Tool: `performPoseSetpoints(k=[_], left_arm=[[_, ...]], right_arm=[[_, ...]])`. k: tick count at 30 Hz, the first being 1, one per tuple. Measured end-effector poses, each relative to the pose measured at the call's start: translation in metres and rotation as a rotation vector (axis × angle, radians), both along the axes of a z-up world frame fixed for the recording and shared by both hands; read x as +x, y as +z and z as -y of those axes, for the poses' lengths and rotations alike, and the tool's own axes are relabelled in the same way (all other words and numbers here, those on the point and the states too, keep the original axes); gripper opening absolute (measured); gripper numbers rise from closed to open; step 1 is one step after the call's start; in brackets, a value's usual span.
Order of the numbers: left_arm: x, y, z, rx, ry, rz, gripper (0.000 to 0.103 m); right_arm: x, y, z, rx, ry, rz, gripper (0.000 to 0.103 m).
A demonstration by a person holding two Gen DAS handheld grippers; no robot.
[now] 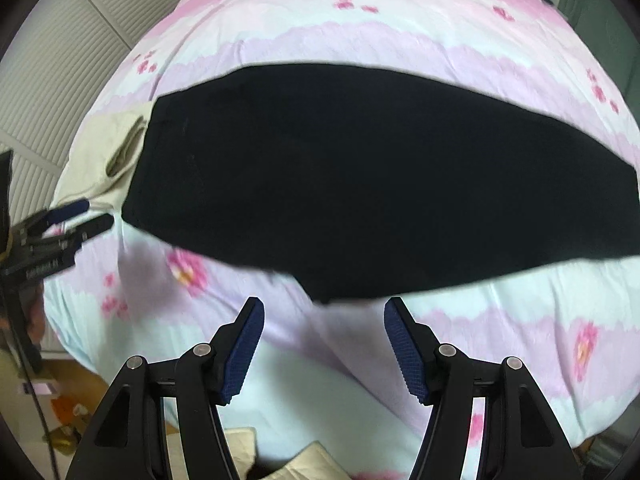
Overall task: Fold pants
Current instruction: 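Open both grippers and release the trousers onto the bed, then grasp the trouser waistband with both grippers, lift and lay it down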
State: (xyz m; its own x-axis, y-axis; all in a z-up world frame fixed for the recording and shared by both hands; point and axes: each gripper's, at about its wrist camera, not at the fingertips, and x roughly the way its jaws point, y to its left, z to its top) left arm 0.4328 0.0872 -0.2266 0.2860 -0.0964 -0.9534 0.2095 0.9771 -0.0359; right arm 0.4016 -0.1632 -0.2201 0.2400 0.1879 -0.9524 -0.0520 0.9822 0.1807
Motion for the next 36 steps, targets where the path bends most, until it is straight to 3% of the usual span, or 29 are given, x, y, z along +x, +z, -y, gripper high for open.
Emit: performPoseSetpoints(k=[6,11,16,21,25,30,32,36], left_arm=[[-0.023,-0.02,0.012,0.04,0.088,-0.017,0.079],[-0.04,-0.03,0.006,0.051,0.202,-0.021,0.079],[-0.056,-0.042,0.001,0.064,0.294,-0.029,0.079],[-0.05,-0.051,-0.014,0.046,0.374,-0.012,0.079],[-0.021,-0.057,-0.049,-0.074,0.516,0.003,0.079],[0.01,-0.075,-0.083,-0.266,0.627,-0.011,0.079],[0.021,-0.087,-0.084,-0.259,0.626,-0.035,0.079],[0.035,-0.107,-0.089,-0.322,0.647,-0.053,0.079]], right_arm=[[-0.013,-0.042,0.009,0.052,0.024,-0.054,0.063],[-0.004,-0.073,0.0,0.112,0.096,-0.026,0.063],[0.008,-0.082,-0.004,0.14,0.145,0.034,0.063],[0.015,-0.067,-0.01,0.114,0.235,0.149,0.061],[0.022,-0.079,-0.01,0.171,0.242,0.095,0.061],[0.019,-0.109,-0.018,0.099,0.263,0.068,0.061],[0.018,-0.107,-0.022,0.092,0.267,0.095,0.056],[0.015,-0.105,-0.029,0.082,0.276,0.117,0.042]])
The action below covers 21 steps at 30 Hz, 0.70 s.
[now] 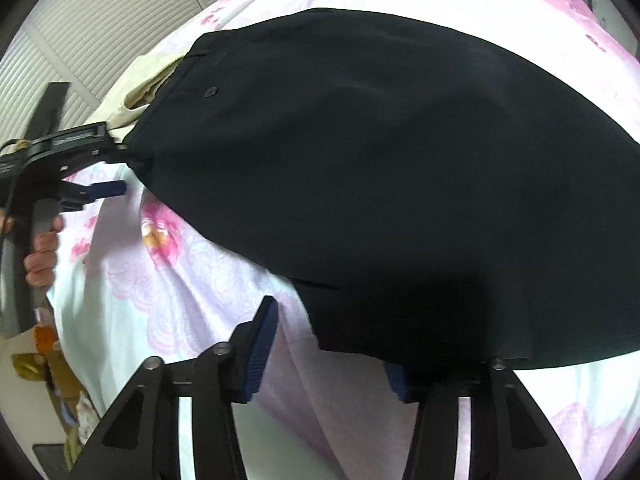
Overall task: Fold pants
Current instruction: 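Grasp the trouser waistband with both grippers, lift and lay it down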
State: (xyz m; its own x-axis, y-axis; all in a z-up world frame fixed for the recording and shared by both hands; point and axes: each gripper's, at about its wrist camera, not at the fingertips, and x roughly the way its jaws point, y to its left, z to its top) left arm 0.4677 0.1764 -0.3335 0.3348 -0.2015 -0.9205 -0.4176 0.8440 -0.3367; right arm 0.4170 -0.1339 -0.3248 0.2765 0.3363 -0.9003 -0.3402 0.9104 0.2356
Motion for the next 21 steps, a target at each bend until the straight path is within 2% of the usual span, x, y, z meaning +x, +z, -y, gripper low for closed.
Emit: performPoseSetpoints(k=[1,2,3,4,5,7,10,14,18,19,20,21], left_arm=[[0.003,-0.002,-0.003,-0.006,0.02,0.008,0.072],[0.006,-0.002,-0.003,-0.005,0.032,0.018,0.053],[0.01,0.0,-0.003,0.017,0.036,0.005,0.047],[0.012,0.007,-0.002,0.05,0.05,0.001,0.031],[0.013,0.016,-0.001,0.079,0.053,0.014,0.028],[0.013,0.038,-0.001,0.106,0.055,0.053,0.027],[0.019,0.05,-0.003,0.137,0.023,0.058,0.026],[0.03,0.034,-0.01,0.113,0.021,0.001,0.026],[0.035,0.029,0.0,0.145,-0.059,-0.029,0.032],[0.035,0.034,0.002,0.163,-0.088,-0.038,0.039],[0.035,0.039,0.005,0.202,-0.113,-0.048,0.054],[0.033,0.048,0.008,0.282,-0.145,-0.047,0.06]], right_arm=[[0.0,-0.001,-0.001,-0.006,0.002,0.001,0.04],[0.0,-0.001,-0.002,-0.015,0.005,0.003,0.039],[0.0,-0.001,-0.003,-0.024,0.01,0.005,0.035],[0.0,-0.002,-0.003,-0.038,0.011,0.007,0.029],[0.0,-0.001,-0.004,-0.042,0.012,0.007,0.026],[0.001,-0.001,-0.004,-0.045,0.013,-0.007,0.014],[-0.005,-0.001,-0.008,-0.045,0.032,-0.037,0.012],[-0.013,-0.01,-0.017,-0.081,0.084,-0.069,0.011],[-0.013,-0.011,-0.019,-0.089,0.077,-0.091,0.012],[-0.013,-0.009,-0.02,-0.092,0.07,-0.102,0.013],[-0.013,-0.008,-0.021,-0.099,0.058,-0.122,0.015],[-0.017,-0.005,-0.02,-0.105,0.044,-0.154,0.026]])
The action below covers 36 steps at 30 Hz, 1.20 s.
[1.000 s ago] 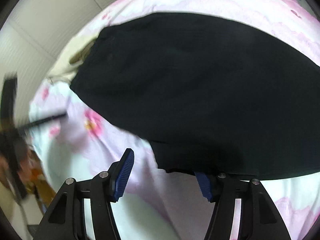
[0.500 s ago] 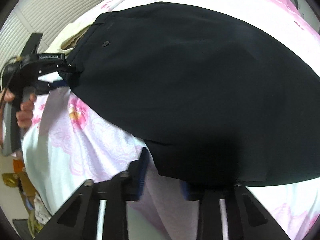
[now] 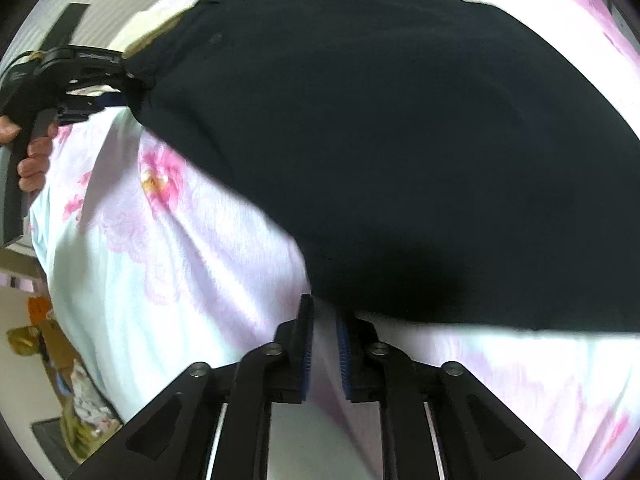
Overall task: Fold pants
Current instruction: 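Grasp the trouser waistband with both grippers, lift and lay it down, then close both grippers on the end of the black trouser strip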
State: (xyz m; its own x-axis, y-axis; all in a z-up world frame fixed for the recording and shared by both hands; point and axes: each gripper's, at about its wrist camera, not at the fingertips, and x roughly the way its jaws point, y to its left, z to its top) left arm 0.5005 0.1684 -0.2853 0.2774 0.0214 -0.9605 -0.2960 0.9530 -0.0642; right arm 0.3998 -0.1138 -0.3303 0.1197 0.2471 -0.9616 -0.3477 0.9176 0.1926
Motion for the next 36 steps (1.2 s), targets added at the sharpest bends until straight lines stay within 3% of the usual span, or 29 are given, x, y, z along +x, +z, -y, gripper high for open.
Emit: performPoseSetpoints(k=[1,4,11,17,19,25,36], left_arm=[[-0.005,0.011,0.008,0.08,-0.041,0.024,0.064],[-0.021,0.044,0.03,0.218,-0.182,0.074,0.064],[-0.068,0.11,0.093,0.226,-0.41,0.193,0.065],[-0.09,0.156,0.185,0.205,-0.596,0.308,0.067],[-0.089,0.166,0.222,0.164,-0.644,0.335,0.067],[-0.08,0.189,0.34,0.106,-0.763,0.371,0.068],[-0.025,0.181,0.548,0.071,-1.056,0.401,0.068]], right_arm=[[-0.008,0.004,-0.004,-0.002,-0.007,-0.007,0.039],[-0.026,0.03,0.001,-0.002,-0.048,0.029,0.044],[-0.052,0.113,0.046,0.068,-0.268,0.138,0.051],[-0.066,0.182,0.119,0.113,-0.51,0.259,0.053],[-0.066,0.198,0.145,0.107,-0.558,0.294,0.053],[-0.081,0.214,0.239,0.107,-0.673,0.361,0.053],[-0.078,0.206,0.426,0.138,-0.78,0.364,0.053]])
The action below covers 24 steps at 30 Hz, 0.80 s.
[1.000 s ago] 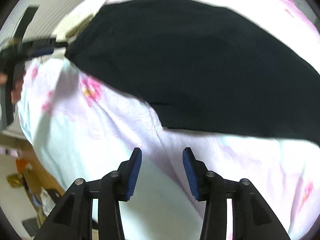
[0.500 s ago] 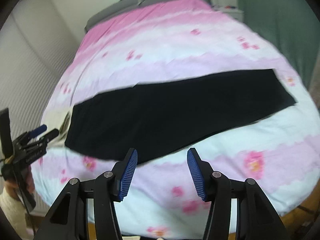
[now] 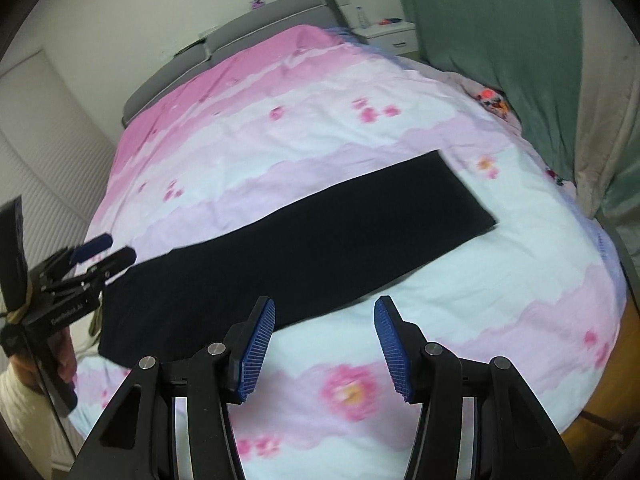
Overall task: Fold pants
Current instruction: 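Close both grippers on the end of the black trouser strip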
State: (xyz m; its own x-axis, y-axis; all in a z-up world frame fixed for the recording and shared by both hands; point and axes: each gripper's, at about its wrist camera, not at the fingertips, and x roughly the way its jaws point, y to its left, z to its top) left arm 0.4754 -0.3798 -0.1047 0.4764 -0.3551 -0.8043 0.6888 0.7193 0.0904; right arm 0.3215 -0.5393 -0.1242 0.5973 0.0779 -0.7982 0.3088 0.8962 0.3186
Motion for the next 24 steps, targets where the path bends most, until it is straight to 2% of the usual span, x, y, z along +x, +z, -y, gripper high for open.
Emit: performPoseSetpoints(k=[3,7,14,19,21,24], left_arm=[[0.023,-0.007,0.056,0.013,-0.097,-0.025,0.068],[0.054,-0.027,0.126,0.034,-0.231,-0.096,0.068],[0.101,-0.077,0.229,0.114,-0.414,-0.145,0.068],[0.132,-0.122,0.285,0.149,-0.516,-0.227,0.067],[0.142,-0.138,0.3,0.148,-0.532,-0.268,0.061],[0.154,-0.163,0.323,0.16,-0.557,-0.36,0.043]], right_arm=[[0.001,-0.006,0.042,0.027,-0.043,-0.005,0.053],[0.008,-0.027,0.096,0.073,-0.164,-0.01,0.053],[0.024,-0.081,0.154,0.143,-0.341,-0.025,0.053],[0.037,-0.119,0.179,0.194,-0.451,-0.028,0.052],[0.042,-0.131,0.184,0.202,-0.48,-0.033,0.05],[0.05,-0.15,0.19,0.233,-0.519,-0.038,0.046]])
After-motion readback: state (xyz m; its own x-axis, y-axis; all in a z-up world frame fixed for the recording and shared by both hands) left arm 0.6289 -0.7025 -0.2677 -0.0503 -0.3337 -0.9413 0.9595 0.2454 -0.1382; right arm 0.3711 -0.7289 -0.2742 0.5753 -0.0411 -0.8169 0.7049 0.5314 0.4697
